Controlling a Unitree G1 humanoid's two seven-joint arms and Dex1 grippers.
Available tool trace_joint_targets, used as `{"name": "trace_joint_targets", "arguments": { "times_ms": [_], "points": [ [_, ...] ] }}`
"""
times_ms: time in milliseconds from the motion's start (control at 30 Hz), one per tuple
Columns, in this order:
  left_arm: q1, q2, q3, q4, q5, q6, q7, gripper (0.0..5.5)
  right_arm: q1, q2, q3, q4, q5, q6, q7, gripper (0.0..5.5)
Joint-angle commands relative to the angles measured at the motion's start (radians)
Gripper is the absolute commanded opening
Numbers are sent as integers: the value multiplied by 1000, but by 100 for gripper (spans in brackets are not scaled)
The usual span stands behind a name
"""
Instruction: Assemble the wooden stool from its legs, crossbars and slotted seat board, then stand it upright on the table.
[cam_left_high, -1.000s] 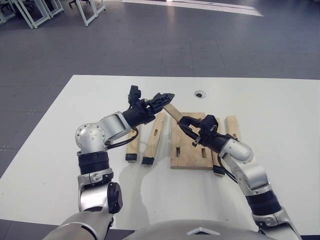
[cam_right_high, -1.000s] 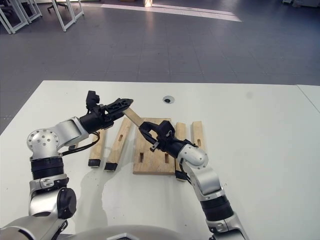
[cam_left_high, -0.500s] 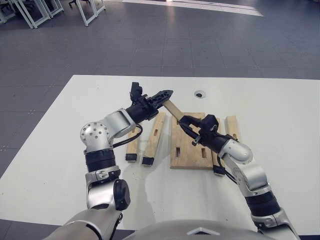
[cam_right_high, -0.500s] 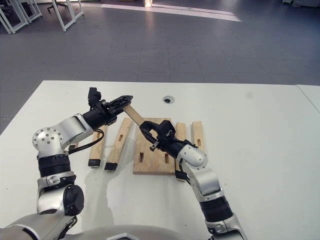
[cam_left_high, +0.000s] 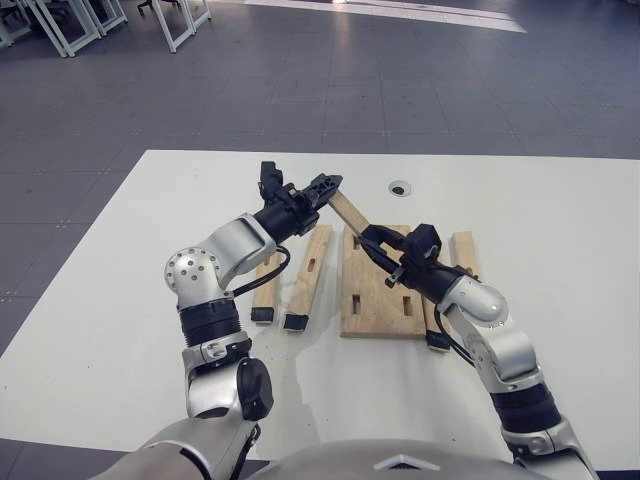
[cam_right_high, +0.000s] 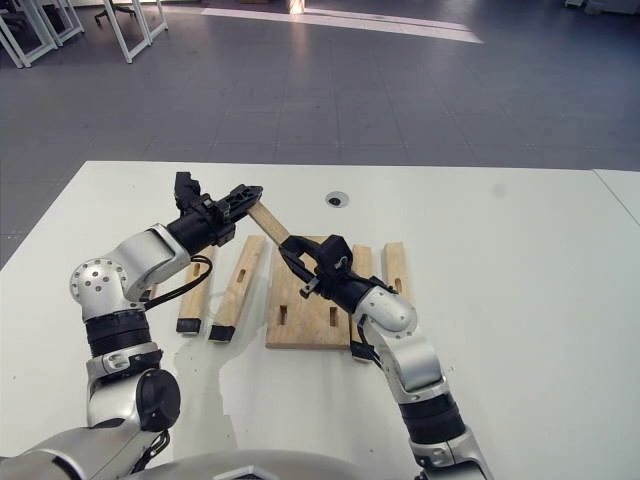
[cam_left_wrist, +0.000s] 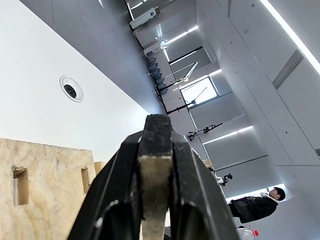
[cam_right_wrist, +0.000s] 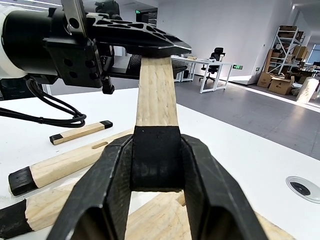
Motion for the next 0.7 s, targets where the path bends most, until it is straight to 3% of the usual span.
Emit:
{"name": "trace_joint_targets", "arguments": {
  "times_ms": [33, 133, 267, 400, 533, 700],
  "points": [
    [26, 1, -64, -65, 103, -91, -21, 43, 9, -6, 9, 7, -2, 75, 0, 197],
    [37, -7, -77, -76, 159, -153, -23, 43, 1, -8, -3, 5, 3, 95, -1, 260],
    [81, 81, -128, -193, 350, -294, -41, 43, -6, -7, -47, 3, 12, 103, -25, 336],
    [233, 219, -112, -382, 542, -361, 2, 43, -37, 12, -202, 22, -27, 132, -203, 422],
    [387, 282, -171, -379, 718, -452, -46, 43, 11, 10, -290, 12, -102, 177, -356, 441],
    [408, 210, -265, -310, 841, -559, -58, 43, 78, 40, -265, -43, -124, 187, -394, 441]
  ]
}}
